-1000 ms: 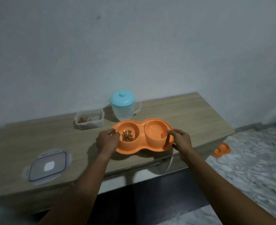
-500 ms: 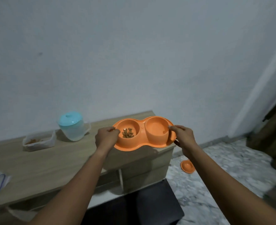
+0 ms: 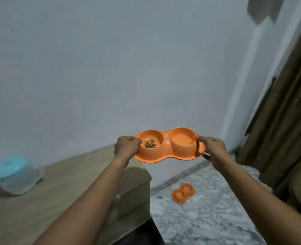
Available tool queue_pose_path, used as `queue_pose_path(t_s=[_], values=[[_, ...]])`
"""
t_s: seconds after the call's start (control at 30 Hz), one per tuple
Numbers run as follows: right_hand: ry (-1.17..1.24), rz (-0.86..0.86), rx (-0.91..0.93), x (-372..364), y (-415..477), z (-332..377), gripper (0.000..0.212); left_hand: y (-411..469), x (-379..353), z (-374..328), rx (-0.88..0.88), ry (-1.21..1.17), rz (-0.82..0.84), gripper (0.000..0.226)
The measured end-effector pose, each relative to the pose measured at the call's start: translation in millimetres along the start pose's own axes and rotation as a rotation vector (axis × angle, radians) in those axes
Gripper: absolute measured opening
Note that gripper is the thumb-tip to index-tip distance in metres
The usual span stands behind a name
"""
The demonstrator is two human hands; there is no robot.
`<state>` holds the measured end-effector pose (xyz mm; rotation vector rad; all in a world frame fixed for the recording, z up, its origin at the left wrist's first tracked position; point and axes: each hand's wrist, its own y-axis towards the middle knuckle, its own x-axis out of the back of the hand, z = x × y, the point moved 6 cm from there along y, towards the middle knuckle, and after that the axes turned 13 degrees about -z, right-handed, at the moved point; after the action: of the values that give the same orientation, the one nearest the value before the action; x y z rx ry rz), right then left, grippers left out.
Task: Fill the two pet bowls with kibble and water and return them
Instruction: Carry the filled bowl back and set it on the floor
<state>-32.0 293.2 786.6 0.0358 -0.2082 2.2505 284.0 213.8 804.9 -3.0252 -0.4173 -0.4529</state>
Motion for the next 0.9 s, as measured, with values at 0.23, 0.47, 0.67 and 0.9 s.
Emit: queue_pose_path(t_s=[0.23,0.47,0.67,0.9], values=[[-0.016,-0.115,0.02,40.6,85.9,13.8,0.021,30.8,-110.6,-30.8,-0.005,-0.062,0.129,0.01],[-0.054,-0.183,-0.006,64.8,171.2,18.1,0.019,72.3,-219.7,-50.9,-0.002,-0.088,0.225,0.006],[-0.101,-0.206,-0.047,60.4,240.9,0.5,0.015,103.4,-290.9,-30.0,0.039,-0.085,0.232,0.034],[-0.167,-0.061,-0.121,11.9,323.1,-48.6,0.018,137.9,-335.3,20.2,0.128,-0.036,0.132,0.042]])
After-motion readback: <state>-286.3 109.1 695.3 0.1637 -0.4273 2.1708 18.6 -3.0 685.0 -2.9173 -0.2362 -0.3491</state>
